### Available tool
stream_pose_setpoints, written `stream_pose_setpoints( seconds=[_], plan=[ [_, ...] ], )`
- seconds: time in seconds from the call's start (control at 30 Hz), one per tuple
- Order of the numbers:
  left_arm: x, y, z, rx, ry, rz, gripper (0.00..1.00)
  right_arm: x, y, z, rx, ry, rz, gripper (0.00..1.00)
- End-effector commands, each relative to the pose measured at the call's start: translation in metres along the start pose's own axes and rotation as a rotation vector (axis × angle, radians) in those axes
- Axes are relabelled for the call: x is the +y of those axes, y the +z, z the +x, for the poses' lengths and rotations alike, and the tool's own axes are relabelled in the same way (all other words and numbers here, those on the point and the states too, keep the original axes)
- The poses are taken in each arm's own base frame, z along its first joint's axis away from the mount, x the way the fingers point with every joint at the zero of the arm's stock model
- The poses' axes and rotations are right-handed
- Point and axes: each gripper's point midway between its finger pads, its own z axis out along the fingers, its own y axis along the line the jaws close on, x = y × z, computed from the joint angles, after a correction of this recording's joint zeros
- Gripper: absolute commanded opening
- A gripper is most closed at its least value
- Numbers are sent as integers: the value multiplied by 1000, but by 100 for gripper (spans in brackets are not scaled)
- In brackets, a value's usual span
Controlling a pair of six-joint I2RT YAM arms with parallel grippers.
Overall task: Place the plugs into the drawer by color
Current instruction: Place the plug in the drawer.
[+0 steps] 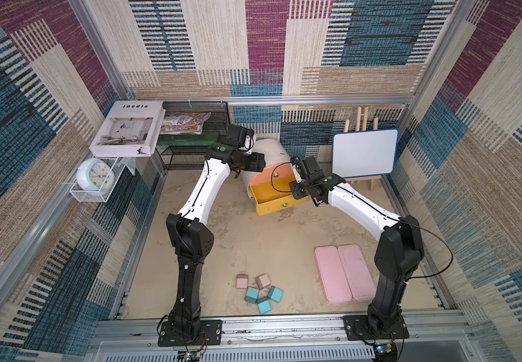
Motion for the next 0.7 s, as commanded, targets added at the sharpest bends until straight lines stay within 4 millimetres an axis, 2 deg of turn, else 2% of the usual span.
stream_pose_setpoints(
  seconds=[0.0, 0.07, 0.13, 0.23, 0.33, 0.47, 0.6, 0.67],
  plan=[
    [1, 1, 6, 25, -2, 2, 82, -3, -15, -4, -21, 13, -8, 58],
    [1, 2, 7, 27, -6, 4, 82, 5, -30, -7, -37, 4, -69, 58],
    [1, 4, 7, 30, -8, 6, 82, 20, -48, -5, -55, -25, -171, 58],
    [3, 6, 9, 36, -14, 5, 82, 50, -78, 8, -106, -81, -275, 59],
    [3, 6, 9, 37, -14, 3, 82, 88, -104, 45, -124, -153, -367, 59],
    [3, 3, 9, 35, -12, -1, 81, 149, -130, 108, -88, -253, -511, 59],
    [3, 0, 8, 31, -10, -4, 81, 199, -141, 171, -25, -373, -616, 61],
    [3, -1, 9, 32, -11, -4, 82, 214, -142, 190, 4, -419, -633, 62]
  ],
)
